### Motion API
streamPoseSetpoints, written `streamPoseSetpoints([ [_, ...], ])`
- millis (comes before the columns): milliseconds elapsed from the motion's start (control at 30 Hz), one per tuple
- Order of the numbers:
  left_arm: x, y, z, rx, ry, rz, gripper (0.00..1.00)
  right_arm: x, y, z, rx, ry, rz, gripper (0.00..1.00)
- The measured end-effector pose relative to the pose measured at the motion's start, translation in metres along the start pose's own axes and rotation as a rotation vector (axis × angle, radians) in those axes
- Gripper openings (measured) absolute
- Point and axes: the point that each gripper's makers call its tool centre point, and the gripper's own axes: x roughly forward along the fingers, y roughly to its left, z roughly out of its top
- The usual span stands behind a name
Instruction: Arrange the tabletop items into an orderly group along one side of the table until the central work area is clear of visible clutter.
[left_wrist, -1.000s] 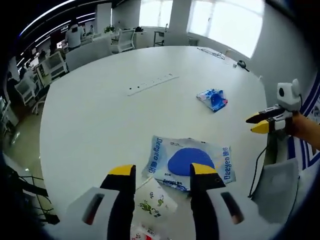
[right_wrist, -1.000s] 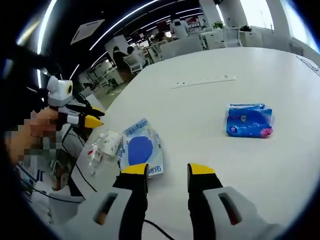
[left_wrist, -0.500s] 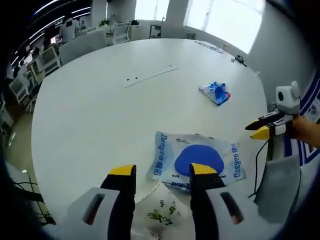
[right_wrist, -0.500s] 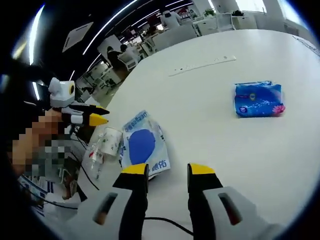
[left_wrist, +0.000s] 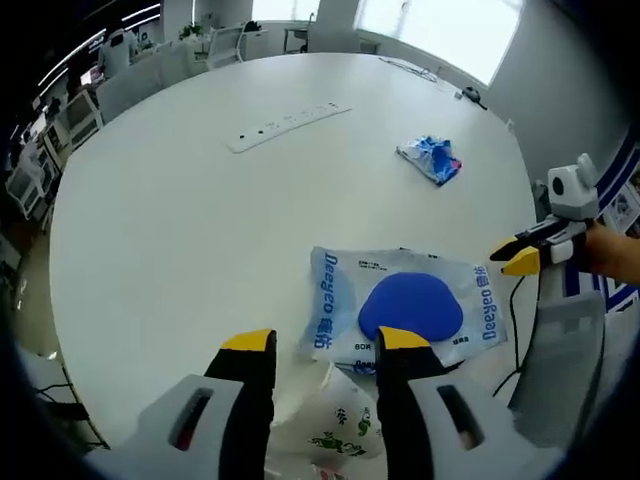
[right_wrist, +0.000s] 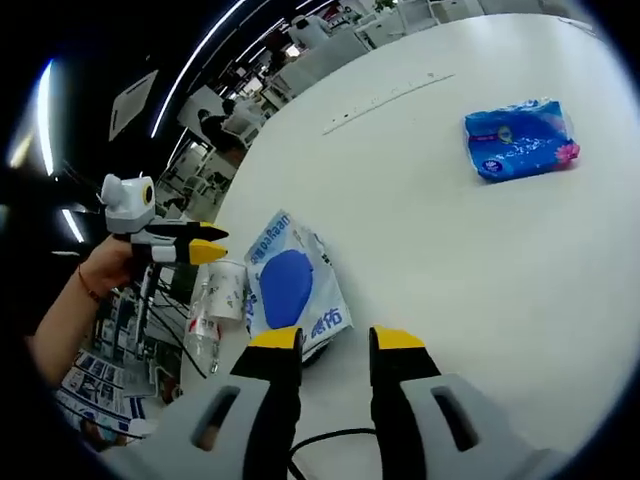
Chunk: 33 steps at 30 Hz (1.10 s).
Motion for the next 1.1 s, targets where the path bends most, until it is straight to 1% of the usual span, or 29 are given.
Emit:
streamPoseSetpoints([
  [100, 0.007, 0.0, 0.0, -0.006, 0.016, -0.021, 0.38, 0.003, 0.0, -0.002, 0.018, 0.003, 0.004, 0.23],
  [133, 0.009, 0.0, -0.001, -0.001, 0.029, -0.025, 0.38, 0.004, 0.0, -0.003, 0.029, 0.007, 0.009, 0.23],
  [267, 0.017, -0.001, -0.003, 0.012, 0.061, -0.047, 0.34, 0.007, 0.0, -0.004, 0.052, 0.007, 0.012, 0.22],
  [467, 0.03, 0.0, -0.009, 0.033, 0.137, -0.069, 0.31, 0.011, 0.001, -0.009, 0.106, 0.02, 0.025, 0.2],
  [567, 0.034, 0.0, -0.013, 0.042, 0.167, -0.078, 0.3, 0.012, 0.002, -0.01, 0.121, 0.019, 0.031, 0.19],
  [767, 0.039, -0.002, -0.012, 0.052, 0.182, -0.096, 0.25, 0.015, 0.003, -0.009, 0.14, 0.013, 0.035, 0.17],
  [900, 0.042, -0.003, -0.015, 0.067, 0.203, -0.101, 0.23, 0.017, 0.004, -0.008, 0.148, 0.011, 0.036, 0.14],
  [1100, 0.047, -0.002, -0.019, 0.073, 0.21, -0.106, 0.19, 0.018, 0.002, -0.009, 0.163, 0.015, 0.035, 0.11],
])
